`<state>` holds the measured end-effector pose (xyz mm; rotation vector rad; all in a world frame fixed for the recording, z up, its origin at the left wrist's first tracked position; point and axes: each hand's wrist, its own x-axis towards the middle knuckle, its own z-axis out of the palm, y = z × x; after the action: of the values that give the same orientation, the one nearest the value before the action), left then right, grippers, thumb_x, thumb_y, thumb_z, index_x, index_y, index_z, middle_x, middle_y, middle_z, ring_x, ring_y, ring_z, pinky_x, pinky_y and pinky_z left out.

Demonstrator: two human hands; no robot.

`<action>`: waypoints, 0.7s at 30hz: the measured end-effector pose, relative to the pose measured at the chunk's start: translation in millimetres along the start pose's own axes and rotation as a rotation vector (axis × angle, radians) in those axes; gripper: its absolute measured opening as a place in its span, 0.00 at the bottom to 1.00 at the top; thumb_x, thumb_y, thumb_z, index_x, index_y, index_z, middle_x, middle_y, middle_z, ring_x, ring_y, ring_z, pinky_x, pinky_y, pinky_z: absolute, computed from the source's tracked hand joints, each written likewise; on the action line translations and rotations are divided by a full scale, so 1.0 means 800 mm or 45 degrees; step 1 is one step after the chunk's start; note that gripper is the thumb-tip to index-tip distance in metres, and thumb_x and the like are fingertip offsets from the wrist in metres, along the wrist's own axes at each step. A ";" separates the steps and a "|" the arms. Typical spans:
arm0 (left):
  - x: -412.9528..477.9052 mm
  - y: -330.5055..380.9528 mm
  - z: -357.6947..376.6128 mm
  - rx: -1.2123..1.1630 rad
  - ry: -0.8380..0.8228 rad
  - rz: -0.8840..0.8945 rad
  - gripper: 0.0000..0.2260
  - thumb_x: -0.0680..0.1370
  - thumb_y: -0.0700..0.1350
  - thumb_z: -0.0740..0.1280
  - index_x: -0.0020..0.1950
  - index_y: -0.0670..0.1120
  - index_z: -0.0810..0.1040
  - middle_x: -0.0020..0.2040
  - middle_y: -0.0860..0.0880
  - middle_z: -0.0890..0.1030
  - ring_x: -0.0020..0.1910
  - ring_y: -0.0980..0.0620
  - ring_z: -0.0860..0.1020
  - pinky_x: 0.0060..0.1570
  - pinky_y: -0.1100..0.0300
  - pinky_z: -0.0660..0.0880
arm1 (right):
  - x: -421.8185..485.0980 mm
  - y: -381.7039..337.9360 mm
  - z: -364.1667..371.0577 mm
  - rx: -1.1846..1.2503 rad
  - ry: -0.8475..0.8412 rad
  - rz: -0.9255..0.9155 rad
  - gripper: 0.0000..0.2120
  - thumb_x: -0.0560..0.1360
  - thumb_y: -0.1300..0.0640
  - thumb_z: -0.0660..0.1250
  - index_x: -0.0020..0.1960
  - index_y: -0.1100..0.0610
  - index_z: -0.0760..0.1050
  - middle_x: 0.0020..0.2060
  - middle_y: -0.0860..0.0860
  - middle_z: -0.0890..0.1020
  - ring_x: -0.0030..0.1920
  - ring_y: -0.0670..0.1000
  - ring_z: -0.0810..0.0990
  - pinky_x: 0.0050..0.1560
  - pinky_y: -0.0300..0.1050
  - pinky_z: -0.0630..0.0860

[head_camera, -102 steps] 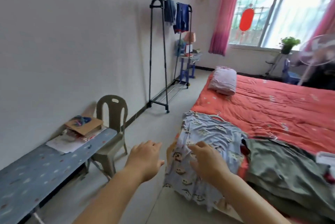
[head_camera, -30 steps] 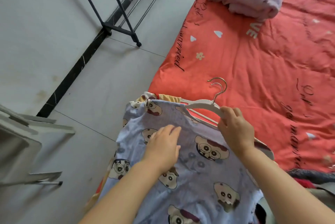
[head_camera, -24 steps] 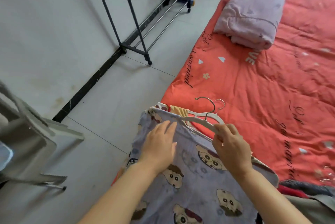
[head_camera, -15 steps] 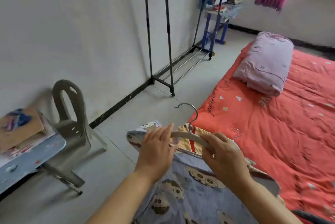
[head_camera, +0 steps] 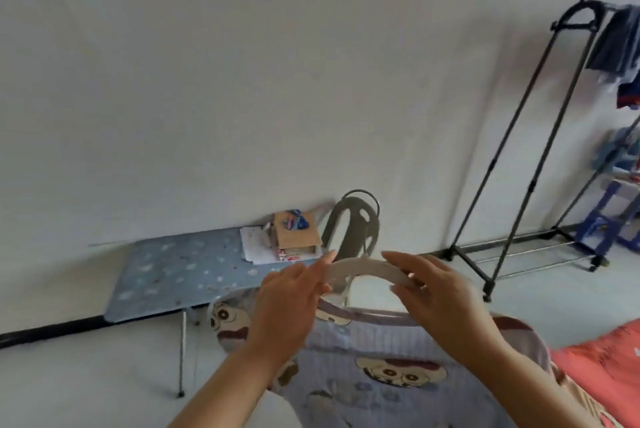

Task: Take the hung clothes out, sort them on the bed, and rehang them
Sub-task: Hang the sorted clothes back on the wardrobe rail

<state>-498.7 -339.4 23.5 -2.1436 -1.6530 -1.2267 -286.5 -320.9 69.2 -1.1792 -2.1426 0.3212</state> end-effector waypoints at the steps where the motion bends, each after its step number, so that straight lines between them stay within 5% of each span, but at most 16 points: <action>1: -0.008 -0.018 -0.031 0.045 0.057 -0.031 0.18 0.72 0.44 0.65 0.62 0.50 0.76 0.33 0.57 0.79 0.29 0.59 0.75 0.34 0.66 0.68 | 0.011 -0.027 0.016 -0.018 -0.009 -0.070 0.23 0.74 0.56 0.68 0.56 0.29 0.68 0.43 0.33 0.75 0.44 0.36 0.76 0.40 0.28 0.72; 8: -0.061 -0.143 -0.224 0.401 0.316 -0.224 0.19 0.69 0.44 0.68 0.60 0.49 0.79 0.33 0.56 0.78 0.29 0.56 0.76 0.32 0.61 0.73 | 0.093 -0.195 0.128 -0.149 0.004 -0.663 0.35 0.67 0.59 0.76 0.67 0.40 0.65 0.38 0.41 0.79 0.28 0.44 0.76 0.24 0.35 0.71; 11: -0.088 -0.189 -0.301 0.515 0.376 -0.337 0.18 0.72 0.47 0.64 0.62 0.50 0.77 0.32 0.55 0.76 0.29 0.54 0.76 0.32 0.58 0.74 | 0.132 -0.264 0.183 -0.090 0.014 -0.888 0.32 0.68 0.58 0.76 0.67 0.43 0.66 0.36 0.44 0.80 0.25 0.44 0.74 0.22 0.31 0.66; 14: -0.111 -0.229 -0.374 0.612 0.453 -0.438 0.20 0.71 0.45 0.67 0.64 0.50 0.75 0.32 0.57 0.70 0.27 0.54 0.74 0.30 0.58 0.72 | 0.169 -0.339 0.236 0.037 0.030 -1.063 0.27 0.69 0.54 0.69 0.66 0.42 0.68 0.35 0.42 0.78 0.25 0.43 0.73 0.26 0.23 0.56; 21: -0.162 -0.310 -0.521 0.966 0.606 -0.657 0.17 0.75 0.51 0.60 0.62 0.52 0.78 0.35 0.55 0.77 0.34 0.59 0.71 0.35 0.66 0.68 | 0.246 -0.522 0.356 0.345 0.078 -1.464 0.28 0.67 0.54 0.69 0.65 0.43 0.68 0.34 0.42 0.76 0.27 0.44 0.73 0.22 0.32 0.63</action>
<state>-927.0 -582.7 121.8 -0.9387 -2.0347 -0.8793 -821.1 -366.8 149.3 0.2719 -2.2521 0.0357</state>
